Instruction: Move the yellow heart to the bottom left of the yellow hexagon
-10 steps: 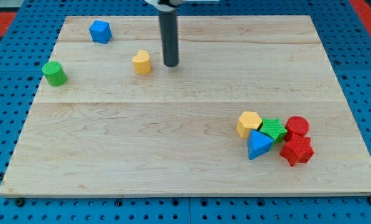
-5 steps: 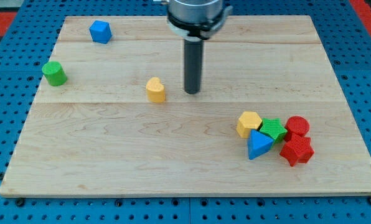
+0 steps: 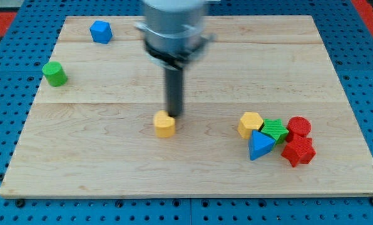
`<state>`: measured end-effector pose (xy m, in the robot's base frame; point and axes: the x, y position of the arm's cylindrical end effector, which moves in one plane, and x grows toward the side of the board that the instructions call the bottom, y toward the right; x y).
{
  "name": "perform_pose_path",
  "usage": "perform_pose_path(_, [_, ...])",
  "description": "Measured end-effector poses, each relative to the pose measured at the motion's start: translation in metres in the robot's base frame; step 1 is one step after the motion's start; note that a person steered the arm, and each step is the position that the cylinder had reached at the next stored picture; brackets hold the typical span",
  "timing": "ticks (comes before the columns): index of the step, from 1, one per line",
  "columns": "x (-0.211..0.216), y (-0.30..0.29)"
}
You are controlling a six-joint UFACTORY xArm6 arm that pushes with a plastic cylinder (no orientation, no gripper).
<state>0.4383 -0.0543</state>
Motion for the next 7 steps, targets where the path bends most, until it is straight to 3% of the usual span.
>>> perform_pose_path(1, [-0.024, -0.077])
perform_pose_path(3, [0.049, -0.008])
perform_pose_path(4, [0.073, -0.053])
perform_pose_path(5, [0.097, -0.011])
perform_pose_path(6, [0.1, 0.111])
perform_pose_path(7, [0.116, 0.059])
